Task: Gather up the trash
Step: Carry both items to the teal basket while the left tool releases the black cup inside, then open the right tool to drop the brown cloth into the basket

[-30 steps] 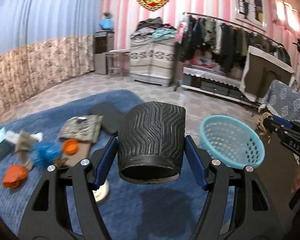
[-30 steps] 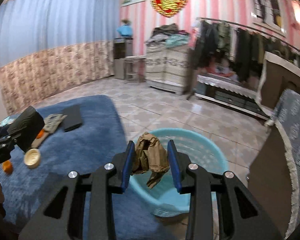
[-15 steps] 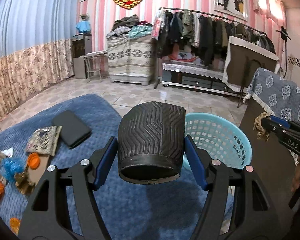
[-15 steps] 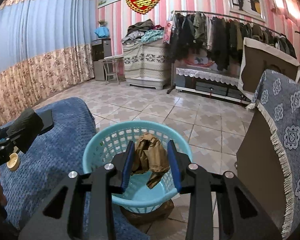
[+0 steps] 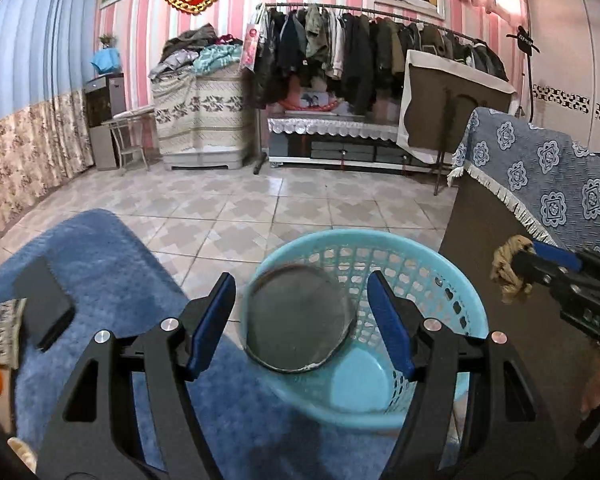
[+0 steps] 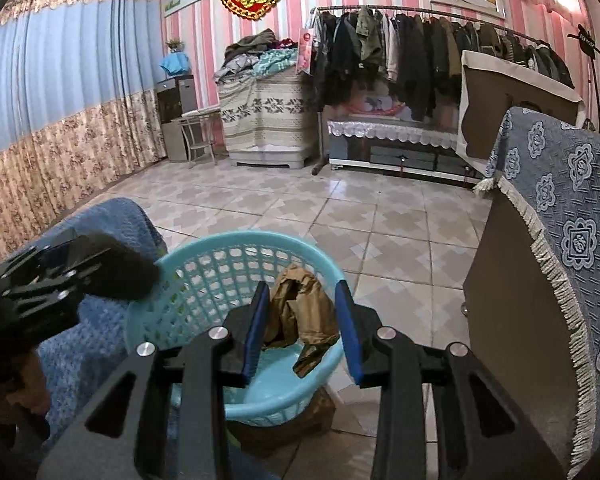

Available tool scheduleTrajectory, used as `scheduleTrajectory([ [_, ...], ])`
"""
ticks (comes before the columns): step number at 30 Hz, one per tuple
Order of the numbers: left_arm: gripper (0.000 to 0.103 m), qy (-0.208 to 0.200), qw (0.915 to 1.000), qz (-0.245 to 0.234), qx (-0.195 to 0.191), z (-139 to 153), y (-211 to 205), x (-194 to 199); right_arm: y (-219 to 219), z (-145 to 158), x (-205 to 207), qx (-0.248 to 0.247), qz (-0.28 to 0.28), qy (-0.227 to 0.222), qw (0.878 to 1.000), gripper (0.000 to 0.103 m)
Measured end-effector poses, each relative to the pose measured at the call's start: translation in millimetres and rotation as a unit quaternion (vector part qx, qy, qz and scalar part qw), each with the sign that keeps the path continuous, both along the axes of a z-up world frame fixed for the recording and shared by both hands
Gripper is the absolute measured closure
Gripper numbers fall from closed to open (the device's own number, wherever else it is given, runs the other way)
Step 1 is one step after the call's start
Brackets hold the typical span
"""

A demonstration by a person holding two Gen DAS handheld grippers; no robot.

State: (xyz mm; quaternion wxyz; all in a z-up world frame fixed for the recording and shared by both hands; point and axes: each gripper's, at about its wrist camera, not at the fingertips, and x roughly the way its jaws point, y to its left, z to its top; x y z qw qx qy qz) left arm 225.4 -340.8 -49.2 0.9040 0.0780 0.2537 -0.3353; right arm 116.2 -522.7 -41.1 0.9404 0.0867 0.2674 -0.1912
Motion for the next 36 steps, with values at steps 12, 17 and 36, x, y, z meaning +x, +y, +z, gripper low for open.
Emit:
scheduleTrajectory([
  [12, 0.006, -0.032, 0.9971, 0.069, 0.009, 9, 27, 19, 3, -14, 20, 0.007, 0.007, 0.009, 1.000, 0.069],
  [17, 0.005, -0.037, 0.9943, 0.099, 0.010, 18, 60, 20, 14, -20, 41, 0.016, 0.017, 0.004, 1.000, 0.069],
  [36, 0.005, -0.032, 0.9821, 0.186, -0.001, 38, 152, -2, 37, -13, 67, -0.001, 0.015, -0.006, 1.000, 0.016],
])
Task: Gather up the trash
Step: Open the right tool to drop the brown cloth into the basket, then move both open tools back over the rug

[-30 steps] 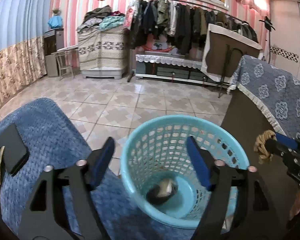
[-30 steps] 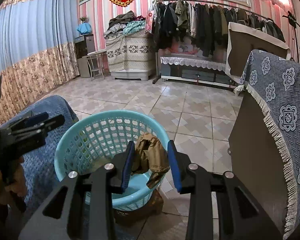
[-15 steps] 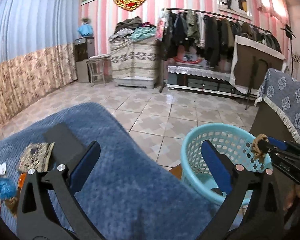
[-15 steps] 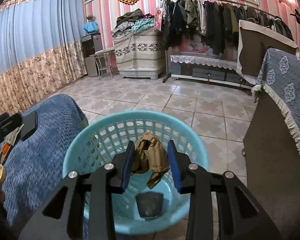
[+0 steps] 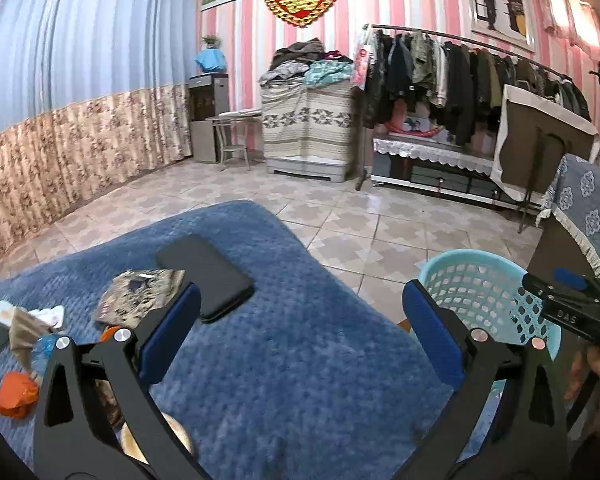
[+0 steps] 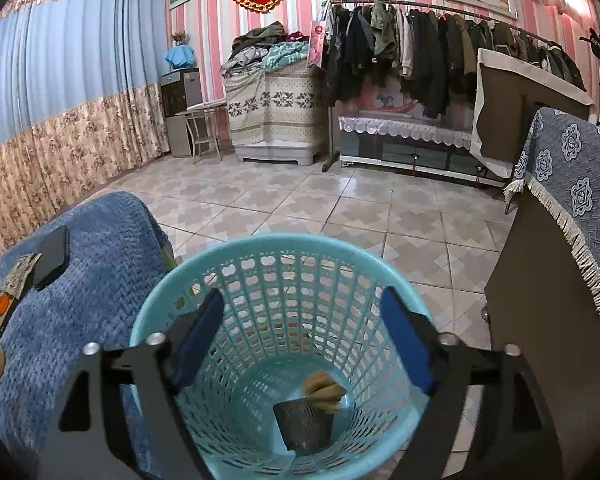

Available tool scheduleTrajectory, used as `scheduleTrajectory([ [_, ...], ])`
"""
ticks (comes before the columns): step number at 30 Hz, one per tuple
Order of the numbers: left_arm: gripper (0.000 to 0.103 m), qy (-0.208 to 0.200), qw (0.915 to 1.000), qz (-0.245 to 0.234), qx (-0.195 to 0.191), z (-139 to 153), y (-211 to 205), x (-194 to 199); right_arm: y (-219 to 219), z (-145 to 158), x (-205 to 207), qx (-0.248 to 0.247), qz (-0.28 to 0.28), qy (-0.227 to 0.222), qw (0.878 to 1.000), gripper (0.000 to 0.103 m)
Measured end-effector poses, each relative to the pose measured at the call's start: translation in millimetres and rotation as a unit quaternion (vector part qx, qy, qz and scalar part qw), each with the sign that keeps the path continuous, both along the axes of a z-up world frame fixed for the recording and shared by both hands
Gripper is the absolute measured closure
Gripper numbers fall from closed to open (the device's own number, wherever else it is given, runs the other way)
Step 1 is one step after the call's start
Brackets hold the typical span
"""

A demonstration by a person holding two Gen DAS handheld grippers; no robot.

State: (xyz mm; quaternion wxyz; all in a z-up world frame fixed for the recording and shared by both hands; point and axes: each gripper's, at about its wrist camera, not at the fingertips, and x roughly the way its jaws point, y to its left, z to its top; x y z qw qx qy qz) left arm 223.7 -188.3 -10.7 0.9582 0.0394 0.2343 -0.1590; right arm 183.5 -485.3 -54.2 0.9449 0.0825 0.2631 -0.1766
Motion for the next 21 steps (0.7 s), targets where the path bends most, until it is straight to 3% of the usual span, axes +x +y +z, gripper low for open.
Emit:
scheduleTrajectory([
  [7, 0.005, -0.010, 0.9994, 0.032, -0.004, 13, 41, -16, 34, 22, -8, -0.017, 0.028, -0.015, 0.999, 0.007],
  [21, 0.005, -0.013, 0.9918, 0.127, -0.014, 26, 151, -65, 130, 38, -25, -0.026, 0.109, -0.035, 0.993, 0.005],
])
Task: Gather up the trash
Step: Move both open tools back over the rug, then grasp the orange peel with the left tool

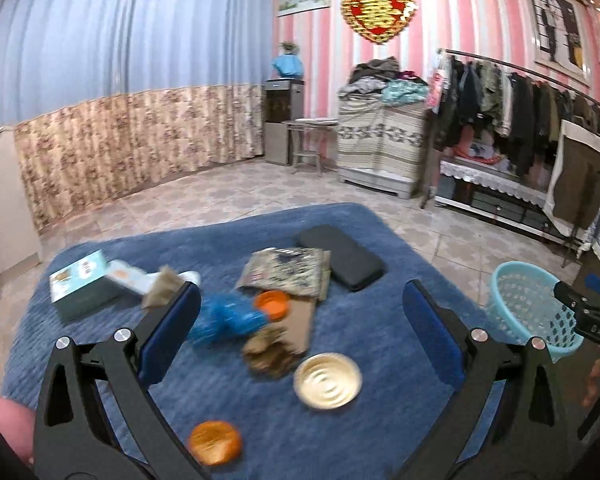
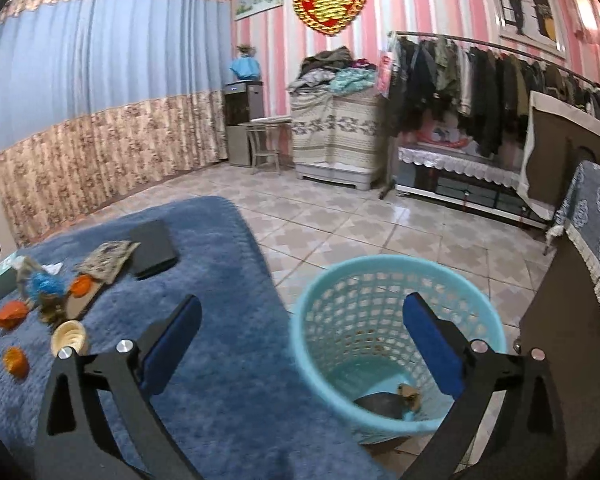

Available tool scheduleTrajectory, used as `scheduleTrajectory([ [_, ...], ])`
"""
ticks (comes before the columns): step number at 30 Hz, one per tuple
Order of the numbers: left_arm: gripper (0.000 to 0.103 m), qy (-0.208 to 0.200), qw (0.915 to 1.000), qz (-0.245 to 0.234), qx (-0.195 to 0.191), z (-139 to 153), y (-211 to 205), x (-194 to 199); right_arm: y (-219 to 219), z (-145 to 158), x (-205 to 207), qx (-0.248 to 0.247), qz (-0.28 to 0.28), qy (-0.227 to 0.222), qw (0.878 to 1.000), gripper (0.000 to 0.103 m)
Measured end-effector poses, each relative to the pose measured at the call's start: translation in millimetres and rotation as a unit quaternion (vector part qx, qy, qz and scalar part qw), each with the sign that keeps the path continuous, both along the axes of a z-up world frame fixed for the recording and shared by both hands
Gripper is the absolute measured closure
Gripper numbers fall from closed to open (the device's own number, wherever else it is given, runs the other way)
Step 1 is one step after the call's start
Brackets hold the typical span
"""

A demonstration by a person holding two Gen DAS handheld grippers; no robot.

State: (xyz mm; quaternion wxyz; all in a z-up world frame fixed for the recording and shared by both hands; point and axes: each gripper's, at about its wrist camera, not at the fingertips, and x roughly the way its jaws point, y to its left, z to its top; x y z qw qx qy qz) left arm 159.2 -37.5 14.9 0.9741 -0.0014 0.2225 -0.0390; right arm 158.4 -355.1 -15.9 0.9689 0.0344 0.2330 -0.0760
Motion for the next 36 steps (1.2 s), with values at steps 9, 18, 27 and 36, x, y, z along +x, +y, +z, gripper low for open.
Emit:
scheduleTrajectory([
  [9, 0.005, 0.010, 0.9987, 0.049, -0.006, -10, 62, -26, 53, -2, -7, -0.020, 0.046, -0.001, 0.999, 0.005],
  [18, 0.005, 0.031, 0.9955, 0.089, -0.001, -37, 101, -40, 82, -22, -9, -0.016, 0.082, 0.013, 0.996, 0.005],
  [27, 0.005, 0.096, 0.9907, 0.096, -0.009, -87, 115, -31, 107, -41, 2, -0.006, 0.119, 0.030, 0.992, 0.005],
  [36, 0.006, 0.129, 0.9890, 0.071, -0.019, -114, 94, -16, 118, -61, 14, -0.022, 0.104, 0.065, 0.992, 0.005],
])
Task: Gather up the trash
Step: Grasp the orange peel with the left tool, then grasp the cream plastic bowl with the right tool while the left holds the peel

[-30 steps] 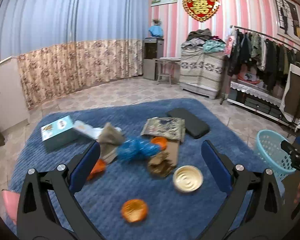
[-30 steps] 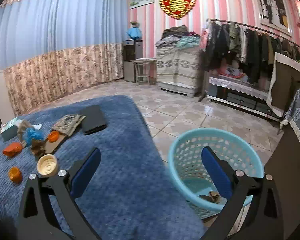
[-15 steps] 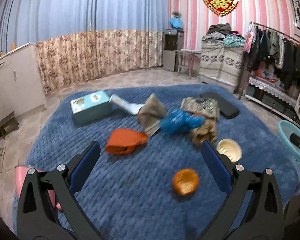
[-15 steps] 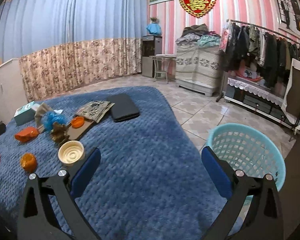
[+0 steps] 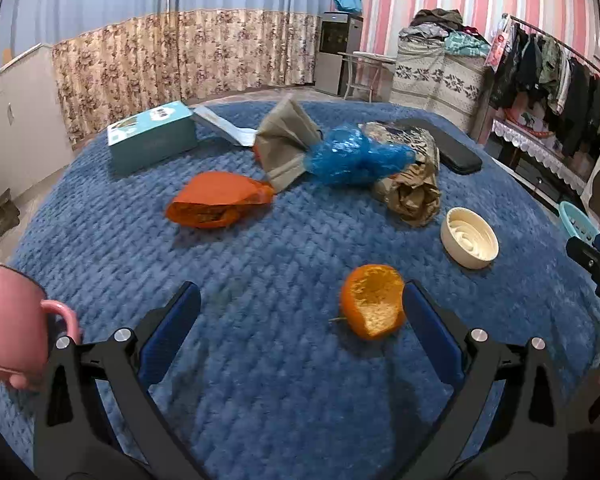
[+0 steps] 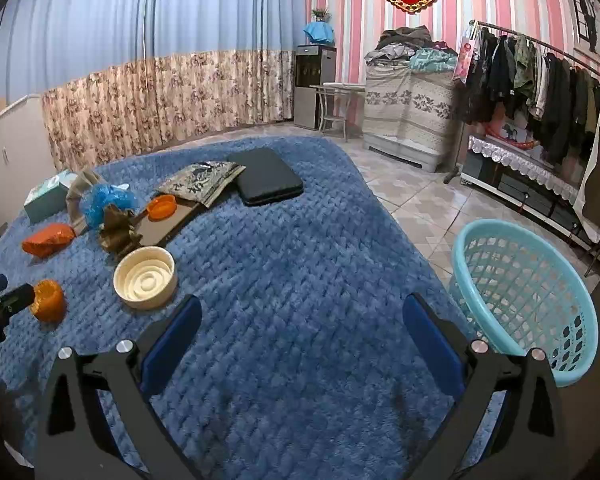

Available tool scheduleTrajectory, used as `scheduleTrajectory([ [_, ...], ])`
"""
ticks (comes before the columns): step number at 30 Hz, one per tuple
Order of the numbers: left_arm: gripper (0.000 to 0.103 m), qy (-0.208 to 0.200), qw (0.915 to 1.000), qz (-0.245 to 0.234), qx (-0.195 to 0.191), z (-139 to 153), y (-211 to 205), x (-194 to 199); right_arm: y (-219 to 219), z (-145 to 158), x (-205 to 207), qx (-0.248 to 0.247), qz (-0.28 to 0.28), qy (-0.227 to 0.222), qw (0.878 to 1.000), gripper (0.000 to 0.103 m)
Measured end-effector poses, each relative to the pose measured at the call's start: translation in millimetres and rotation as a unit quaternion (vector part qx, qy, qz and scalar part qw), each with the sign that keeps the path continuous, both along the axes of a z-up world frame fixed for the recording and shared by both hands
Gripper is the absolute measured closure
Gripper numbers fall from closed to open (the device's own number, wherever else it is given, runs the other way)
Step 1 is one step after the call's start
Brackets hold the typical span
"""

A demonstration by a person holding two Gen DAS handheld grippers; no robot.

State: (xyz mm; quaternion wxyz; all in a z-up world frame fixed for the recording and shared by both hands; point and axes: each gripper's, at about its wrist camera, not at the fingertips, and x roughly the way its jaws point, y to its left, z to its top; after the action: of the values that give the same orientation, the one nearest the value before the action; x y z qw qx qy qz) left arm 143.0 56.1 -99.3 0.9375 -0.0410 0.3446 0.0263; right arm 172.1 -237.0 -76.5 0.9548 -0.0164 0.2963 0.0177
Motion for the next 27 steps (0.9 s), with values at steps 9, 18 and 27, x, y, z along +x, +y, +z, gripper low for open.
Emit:
scheduleTrajectory([
  [9, 0.050, 0.037, 0.9965, -0.073, 0.017, -15, -31, 18, 6, -4, 5, 0.016, 0.021, 0.015, 1.000, 0.005],
  [18, 0.067, 0.031, 0.9961, -0.081, 0.012, -8, -19, 12, 35, -8, 11, 0.020, 0.066, 0.022, 0.997, 0.005],
  [27, 0.068, -0.007, 0.9996, -0.008, 0.027, 23, 38, 20, 88, -21, 31, 0.003, 0.133, 0.041, 0.990, 0.005],
])
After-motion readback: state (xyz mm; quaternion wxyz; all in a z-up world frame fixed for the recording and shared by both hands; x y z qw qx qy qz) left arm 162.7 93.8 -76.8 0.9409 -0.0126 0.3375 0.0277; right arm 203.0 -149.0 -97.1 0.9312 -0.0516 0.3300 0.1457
